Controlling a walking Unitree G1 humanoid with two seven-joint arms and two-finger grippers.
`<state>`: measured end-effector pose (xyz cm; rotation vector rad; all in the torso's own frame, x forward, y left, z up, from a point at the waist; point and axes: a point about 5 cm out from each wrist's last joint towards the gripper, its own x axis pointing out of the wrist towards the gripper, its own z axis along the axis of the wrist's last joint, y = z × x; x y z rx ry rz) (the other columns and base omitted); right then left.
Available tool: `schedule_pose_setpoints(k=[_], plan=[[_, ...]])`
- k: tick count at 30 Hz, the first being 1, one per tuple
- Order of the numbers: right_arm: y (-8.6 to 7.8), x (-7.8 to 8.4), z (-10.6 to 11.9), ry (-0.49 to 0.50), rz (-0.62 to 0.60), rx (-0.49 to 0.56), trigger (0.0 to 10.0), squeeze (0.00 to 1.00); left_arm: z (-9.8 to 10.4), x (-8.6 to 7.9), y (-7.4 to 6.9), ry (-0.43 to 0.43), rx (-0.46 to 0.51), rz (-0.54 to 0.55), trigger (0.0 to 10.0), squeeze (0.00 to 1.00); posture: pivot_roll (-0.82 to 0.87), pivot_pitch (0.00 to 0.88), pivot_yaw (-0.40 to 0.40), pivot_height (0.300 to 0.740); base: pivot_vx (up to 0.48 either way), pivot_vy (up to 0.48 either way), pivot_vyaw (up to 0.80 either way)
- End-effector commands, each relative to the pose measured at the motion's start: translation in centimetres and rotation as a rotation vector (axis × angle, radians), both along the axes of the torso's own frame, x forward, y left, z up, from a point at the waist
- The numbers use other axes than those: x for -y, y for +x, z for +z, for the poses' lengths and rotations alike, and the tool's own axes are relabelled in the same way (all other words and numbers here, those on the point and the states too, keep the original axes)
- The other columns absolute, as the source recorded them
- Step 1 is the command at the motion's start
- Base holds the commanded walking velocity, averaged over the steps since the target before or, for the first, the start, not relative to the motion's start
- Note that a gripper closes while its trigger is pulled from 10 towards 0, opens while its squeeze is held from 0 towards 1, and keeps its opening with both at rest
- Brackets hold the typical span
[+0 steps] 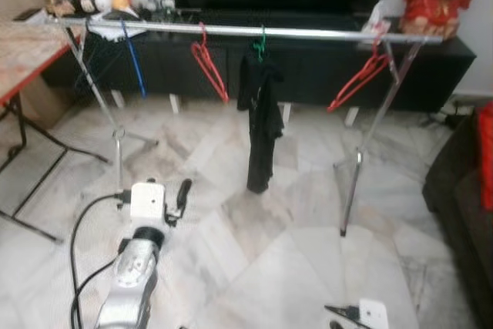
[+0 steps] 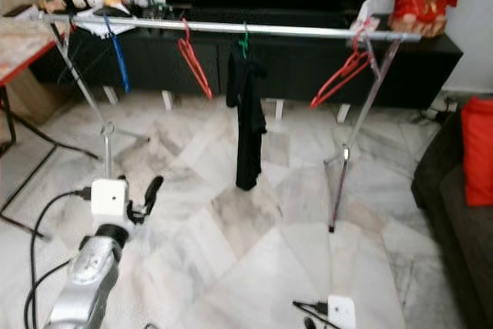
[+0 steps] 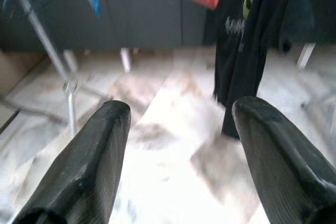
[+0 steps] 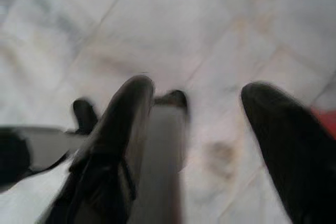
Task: Hang hanger
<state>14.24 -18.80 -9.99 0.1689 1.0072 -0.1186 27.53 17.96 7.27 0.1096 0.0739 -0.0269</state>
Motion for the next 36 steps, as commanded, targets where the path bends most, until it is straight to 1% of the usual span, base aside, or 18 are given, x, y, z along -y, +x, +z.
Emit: schedule_pose_setpoints(k=[1,2,5,10,11,12,13,14,15,19,21,23,25,26,28,31,33,36], plan=[[0.0,0.4,0.0,-0.018,0.003,-0.003,10.0,0.00,-2.3,0.0,-0.2,0.019,-0.131,-0.001,10.0,0.00,-0.05,0.064,0.001,0.740,0.000,0.000,0.00],[0.0,0.4,0.0,-0.017,0.003,-0.003,10.0,0.00,-2.6,-0.1,-0.2,0.024,-0.150,0.000,10.0,0.00,-0.05,0.064,0.001,0.740,0.000,0.000,0.00],[-0.1,0.2,0.0,-0.016,0.007,-0.006,10.0,0.00,-5.2,-0.7,-0.4,0.032,-0.264,-0.006,10.0,0.00,-0.05,0.061,0.003,0.740,0.000,0.000,0.00],[-0.1,0.0,0.0,-0.015,0.010,-0.008,10.0,0.00,-7.5,-1.4,-0.9,0.073,-0.383,-0.008,10.0,0.00,-0.06,0.053,0.005,0.740,0.000,0.000,0.00],[-0.1,0.0,-0.1,-0.015,0.009,-0.008,10.0,0.00,-8.2,-1.7,-1.1,0.074,-0.426,0.004,10.0,0.00,-0.06,0.053,0.005,0.740,0.000,0.000,0.00],[-0.1,0.0,-0.1,-0.015,0.009,-0.008,10.0,0.00,-8.2,-1.7,-1.1,0.074,-0.426,0.004,10.0,0.00,-0.06,0.053,0.005,0.740,0.000,0.000,0.00],[-0.2,0.0,-0.1,-0.014,0.007,-0.007,10.0,0.00,-8.5,-1.8,-1.2,0.076,-0.447,0.005,10.0,0.00,-0.05,0.049,0.004,0.740,0.000,0.000,0.00],[-0.2,0.0,-0.1,-0.013,0.005,-0.007,10.0,0.00,-8.9,-1.9,-1.4,0.085,-0.472,0.004,10.0,0.00,-0.05,0.047,0.004,0.740,0.000,0.000,0.00],[-0.2,-0.1,-0.1,-0.012,0.005,-0.008,10.0,0.00,-9.8,-2.1,-1.9,0.104,-0.529,0.002,10.0,0.00,-0.05,0.045,0.004,0.740,0.000,0.000,0.00],[-0.3,-0.1,-0.1,-0.013,0.008,-0.012,10.0,0.00,-11.1,-2.6,-2.9,0.134,-0.621,0.018,10.0,0.00,-0.05,0.041,0.006,0.740,0.000,0.000,0.00],[-0.4,0.0,-0.1,-0.016,0.009,-0.016,10.0,0.00,-12.2,-3.0,-4.1,0.099,-0.696,0.071,10.0,0.00,-0.06,0.038,0.009,0.740,0.000,0.000,0.00],[-0.4,0.1,-0.1,-0.016,0.011,-0.017,10.0,0.00,-12.9,-3.0,-5.1,0.074,-0.749,0.097,10.0,0.00,-0.06,0.037,0.013,0.740,0.000,0.000,0.00],[-0.4,0.1,-0.1,-0.017,0.013,-0.017,10.0,0.00,-13.3,-3.0,-5.7,0.059,-0.778,0.113,10.0,0.00,-0.06,0.037,0.015,0.740,0.000,0.000,0.00],[-0.4,0.1,-0.1,-0.017,0.011,-0.016,10.0,0.00,-13.8,-3.2,-6.4,0.024,-0.806,0.153,10.0,0.00,-0.07,0.035,0.016,0.740,0.000,0.000,0.00],[-0.4,0.1,-0.1,-0.017,0.009,-0.015,10.0,0.00,-14.0,-3.4,-6.7,-0.008,-0.821,0.184,10.0,0.00,-0.07,0.033,0.017,0.740,0.000,0.000,0.00],[0.1,0.0,0.0,-0.016,0.011,-0.008,10.0,0.00,-14.1,-3.4,-7.0,-0.032,-0.819,0.194,10.0,0.00,-0.07,0.027,0.012,0.740,0.000,0.000,0.00],[0.2,0.0,0.0,-0.019,0.017,-0.009,10.0,0.00,-14.4,-3.6,-7.6,-0.054,-0.827,0.214,10.0,0.00,-0.06,0.024,0.006,0.740,0.000,0.000,0.00],[0.2,0.1,0.1,-0.022,0.019,-0.011,10.0,0.00,-15.0,-3.9,-8.8,-0.050,-0.861,0.230,10.0,0.00,-0.05,0.021,0.001,0.740,0.000,0.000,0.00]])
